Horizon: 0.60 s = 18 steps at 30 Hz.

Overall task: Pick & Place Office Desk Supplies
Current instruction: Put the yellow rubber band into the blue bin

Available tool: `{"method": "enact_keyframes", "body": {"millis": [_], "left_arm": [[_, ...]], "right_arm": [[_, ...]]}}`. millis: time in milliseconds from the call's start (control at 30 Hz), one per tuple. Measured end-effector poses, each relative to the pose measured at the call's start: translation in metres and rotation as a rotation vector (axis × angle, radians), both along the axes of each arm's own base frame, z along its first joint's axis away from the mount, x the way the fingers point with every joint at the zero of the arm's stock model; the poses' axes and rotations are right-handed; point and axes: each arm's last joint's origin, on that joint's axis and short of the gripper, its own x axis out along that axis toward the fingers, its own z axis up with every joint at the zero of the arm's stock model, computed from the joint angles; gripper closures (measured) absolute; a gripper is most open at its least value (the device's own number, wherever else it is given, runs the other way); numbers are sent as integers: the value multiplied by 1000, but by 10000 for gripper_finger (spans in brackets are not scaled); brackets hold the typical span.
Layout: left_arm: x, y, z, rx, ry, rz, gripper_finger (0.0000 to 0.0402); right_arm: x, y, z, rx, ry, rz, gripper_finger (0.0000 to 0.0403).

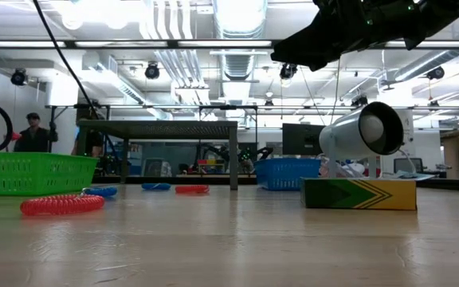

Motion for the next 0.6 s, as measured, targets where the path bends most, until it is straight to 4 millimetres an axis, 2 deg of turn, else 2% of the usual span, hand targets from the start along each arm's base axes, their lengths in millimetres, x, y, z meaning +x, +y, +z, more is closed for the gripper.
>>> {"method": "enact_keyframes", "body": {"millis": [267,400,600], "left_arm": [[3,2,21,10,-114,1,401],[3,7,36,30,-243,-3,401],[4,15,59,60,-469,101,401]], "right_arm": [[0,0,0,2,0,0,191],[0,0,0,2,0,0,191],[0,0,0,2,0,0,191]]}}
